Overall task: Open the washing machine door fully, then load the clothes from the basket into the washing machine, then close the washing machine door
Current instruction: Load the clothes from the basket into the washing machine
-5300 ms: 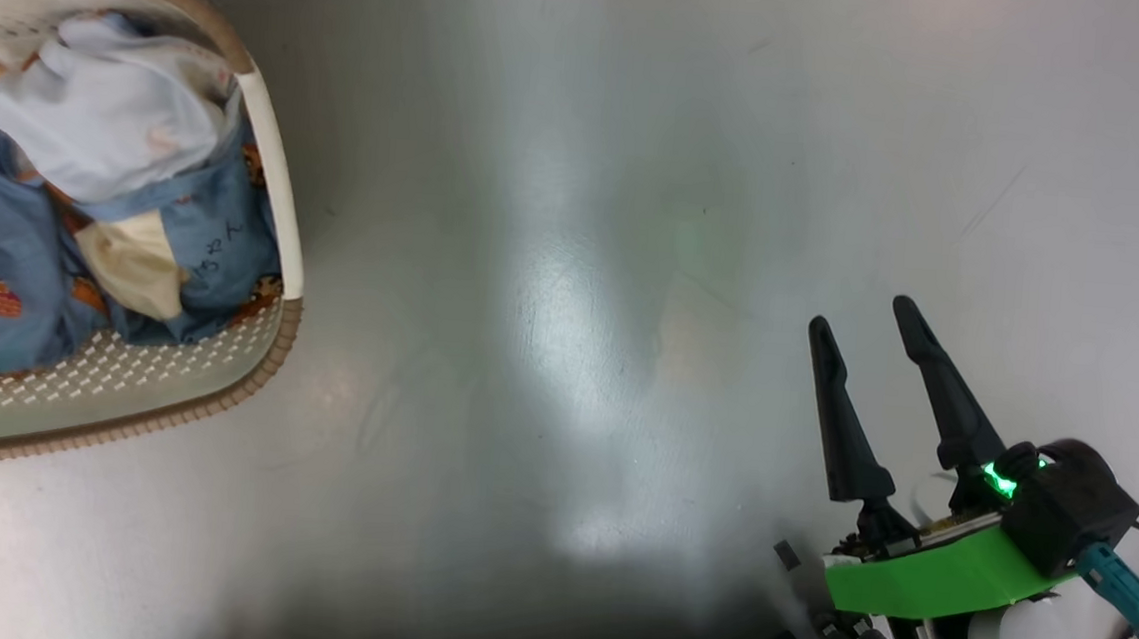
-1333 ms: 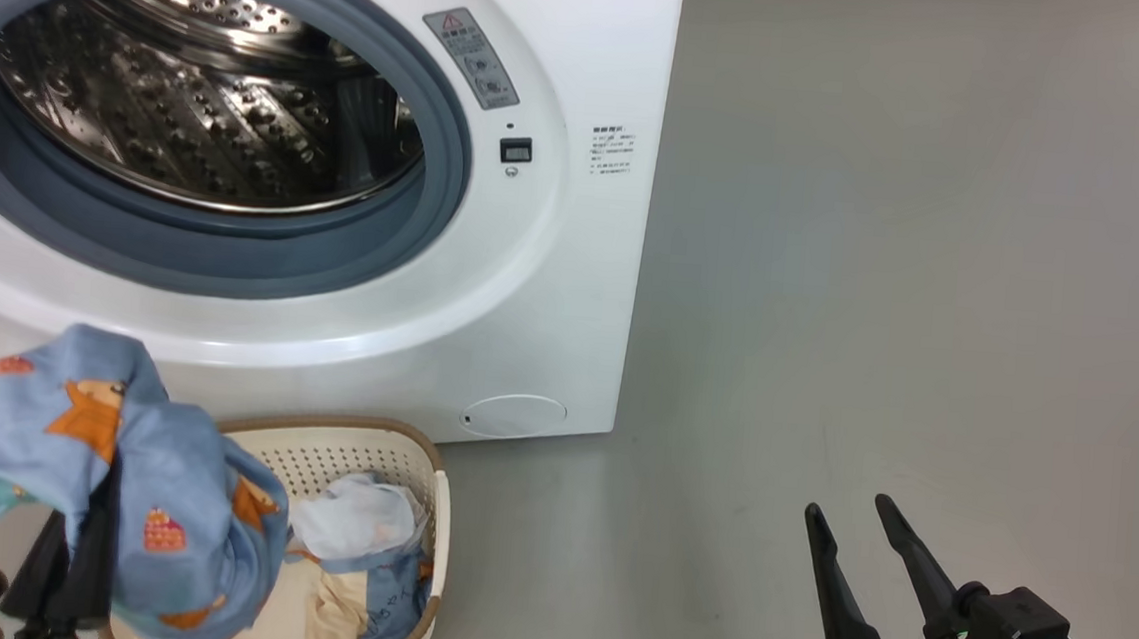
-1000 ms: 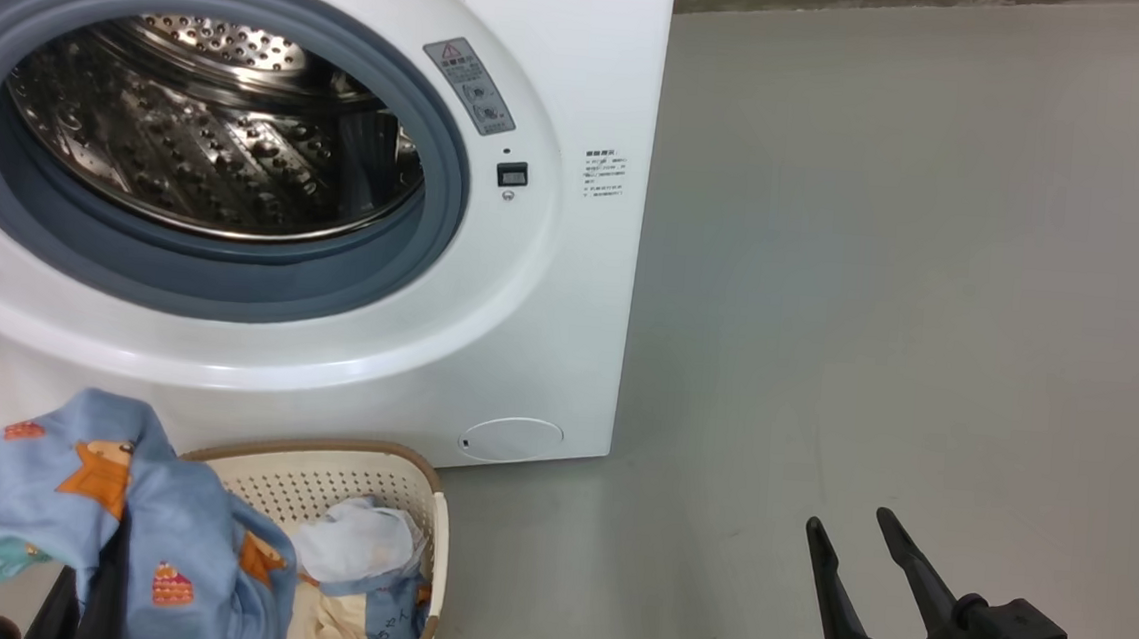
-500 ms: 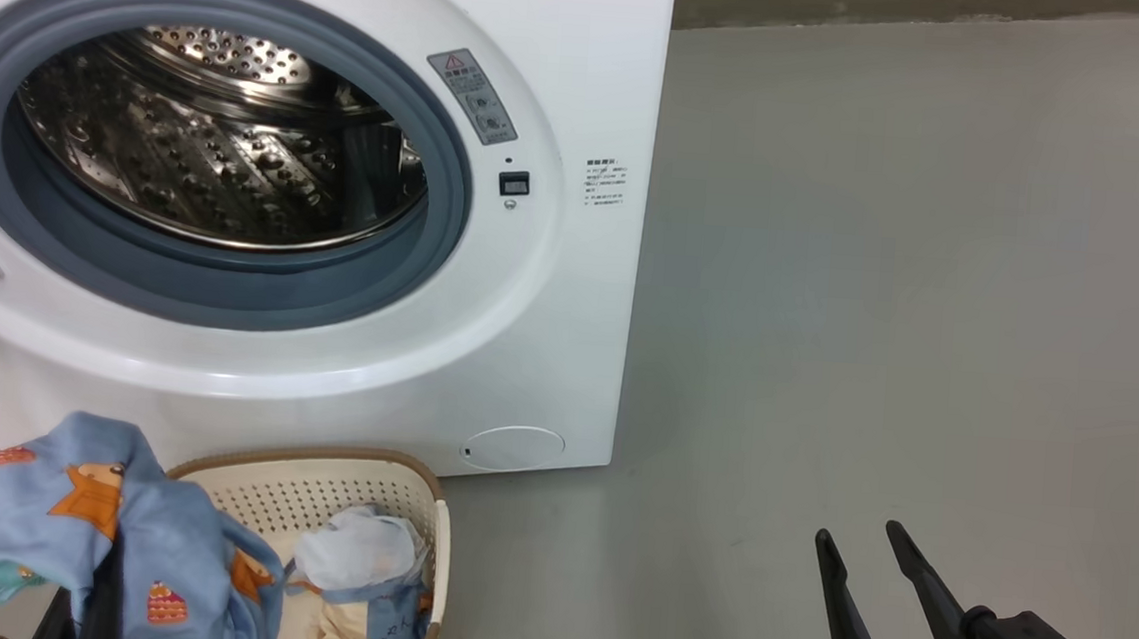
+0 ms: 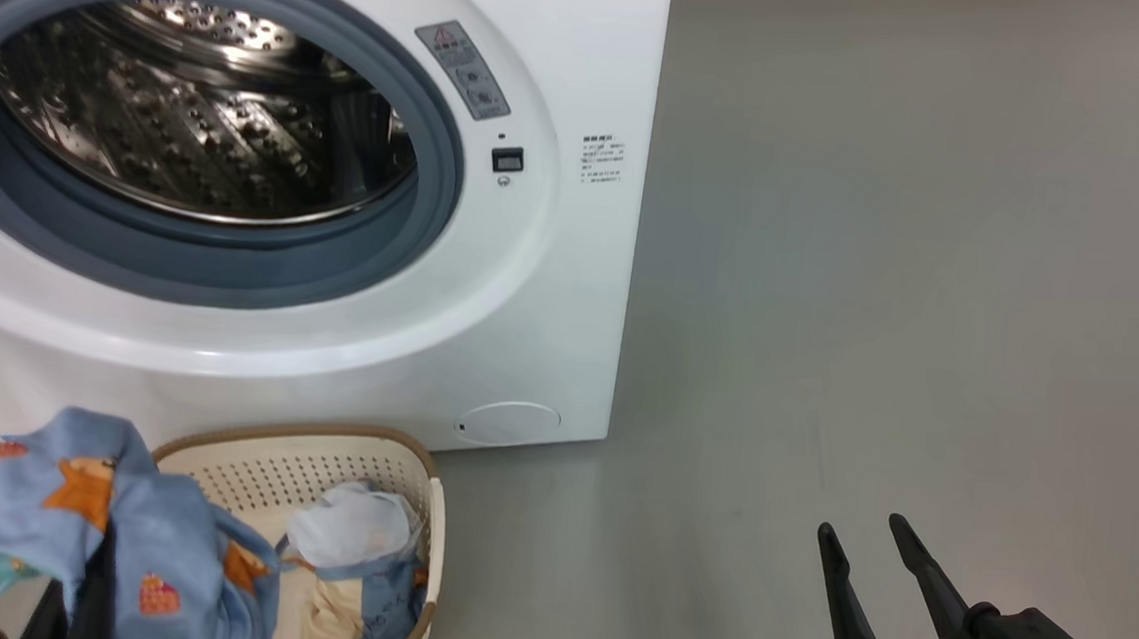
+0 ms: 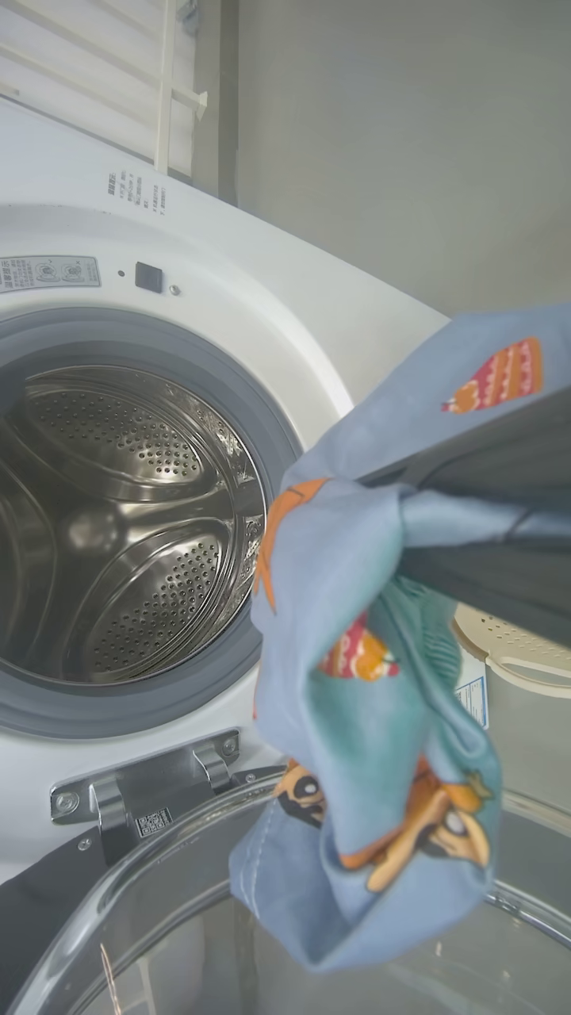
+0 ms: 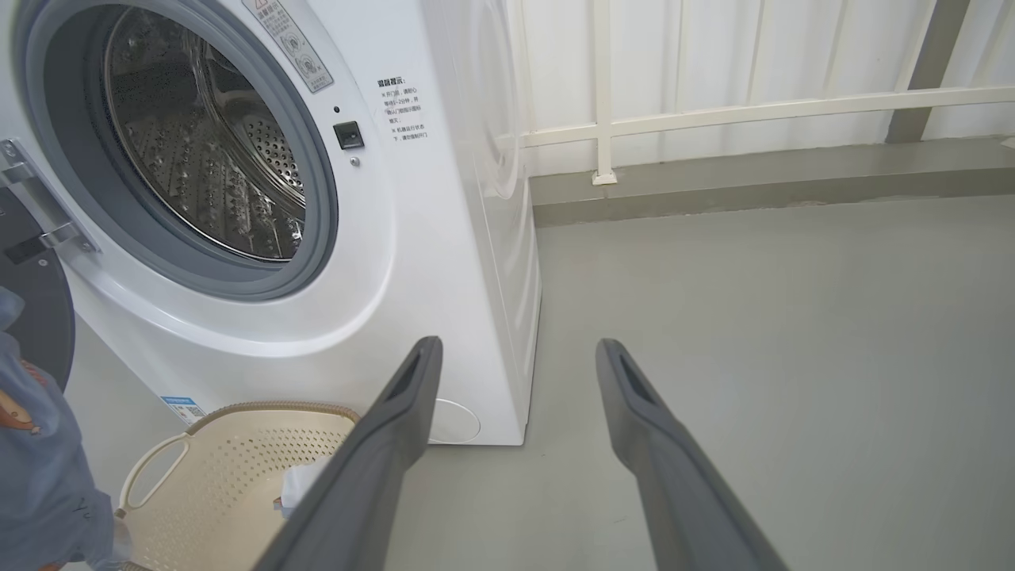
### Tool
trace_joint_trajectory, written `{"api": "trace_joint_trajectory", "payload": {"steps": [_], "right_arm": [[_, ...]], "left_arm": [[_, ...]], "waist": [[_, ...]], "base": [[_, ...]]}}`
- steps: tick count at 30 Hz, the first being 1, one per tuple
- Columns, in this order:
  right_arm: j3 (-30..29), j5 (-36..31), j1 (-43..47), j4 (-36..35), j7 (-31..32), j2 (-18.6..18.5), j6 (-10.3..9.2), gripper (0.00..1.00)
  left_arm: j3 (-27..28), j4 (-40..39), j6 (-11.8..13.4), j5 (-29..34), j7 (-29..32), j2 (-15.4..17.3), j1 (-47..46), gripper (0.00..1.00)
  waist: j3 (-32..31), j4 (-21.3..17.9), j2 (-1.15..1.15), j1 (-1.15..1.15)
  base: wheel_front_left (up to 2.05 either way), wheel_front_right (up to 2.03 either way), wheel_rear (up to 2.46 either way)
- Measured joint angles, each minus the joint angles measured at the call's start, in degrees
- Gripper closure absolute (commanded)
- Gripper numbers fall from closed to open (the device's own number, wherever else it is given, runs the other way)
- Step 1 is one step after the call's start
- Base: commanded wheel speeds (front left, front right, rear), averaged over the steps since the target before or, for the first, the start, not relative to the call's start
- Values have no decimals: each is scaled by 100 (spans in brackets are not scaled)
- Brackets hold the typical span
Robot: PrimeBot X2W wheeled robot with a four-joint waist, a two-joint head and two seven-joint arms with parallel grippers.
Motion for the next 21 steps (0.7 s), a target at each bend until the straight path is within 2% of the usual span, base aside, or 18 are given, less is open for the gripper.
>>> {"api": "trace_joint_trajectory", "payload": {"steps": [10,21], "right_arm": [[43,3,-125,-98,0,1,0,0],[208,54,-446,-199,0,-1,0,0]], "left_arm": [[-141,219,-102,-57,-2,174,-956,100],[-563,812,-144,-221,-4,682,-2194,100]], "waist": [[478,-40,0,0],[1065,-240,0,0]], "base": [[0,0,0],[0,0,0]]}}
